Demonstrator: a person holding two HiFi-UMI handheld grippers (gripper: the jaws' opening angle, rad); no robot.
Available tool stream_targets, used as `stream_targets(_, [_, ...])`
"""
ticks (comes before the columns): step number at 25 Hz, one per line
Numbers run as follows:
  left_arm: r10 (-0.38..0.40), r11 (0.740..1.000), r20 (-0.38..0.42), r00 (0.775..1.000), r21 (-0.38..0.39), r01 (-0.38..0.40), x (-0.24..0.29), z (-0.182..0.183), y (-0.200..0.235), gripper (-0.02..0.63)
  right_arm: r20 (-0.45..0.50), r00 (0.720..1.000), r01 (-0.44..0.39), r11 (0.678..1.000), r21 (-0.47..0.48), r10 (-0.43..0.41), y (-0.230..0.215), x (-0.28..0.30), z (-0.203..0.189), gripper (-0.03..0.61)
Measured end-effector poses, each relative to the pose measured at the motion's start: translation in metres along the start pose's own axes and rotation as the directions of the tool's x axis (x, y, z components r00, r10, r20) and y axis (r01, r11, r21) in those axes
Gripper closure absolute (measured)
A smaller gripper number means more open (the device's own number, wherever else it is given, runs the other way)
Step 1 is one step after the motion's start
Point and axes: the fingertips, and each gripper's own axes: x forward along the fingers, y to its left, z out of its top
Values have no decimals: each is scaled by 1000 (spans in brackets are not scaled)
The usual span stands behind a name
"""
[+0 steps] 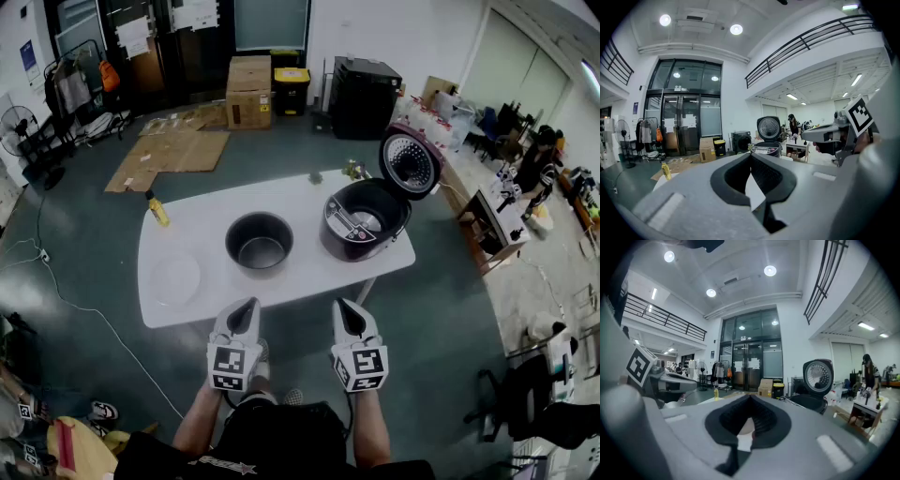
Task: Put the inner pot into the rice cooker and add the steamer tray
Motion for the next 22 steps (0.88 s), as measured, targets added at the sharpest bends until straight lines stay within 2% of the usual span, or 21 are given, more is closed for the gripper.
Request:
stream_targets(4, [10, 1000, 7, 1000, 1, -10, 4, 0, 10, 603, 7, 1000, 11, 1000, 17, -11, 3, 10, 2, 575])
stream_targets(9, [34, 999, -6, 999, -10, -34, 15, -6, 29, 603, -31, 999, 7, 1000, 18, -7, 4, 35, -5, 575])
stream_targets(22, [51, 997, -106, 993, -51, -57, 75, -35, 100, 603, -117, 993, -11, 999, 50, 17, 6, 149, -27, 575])
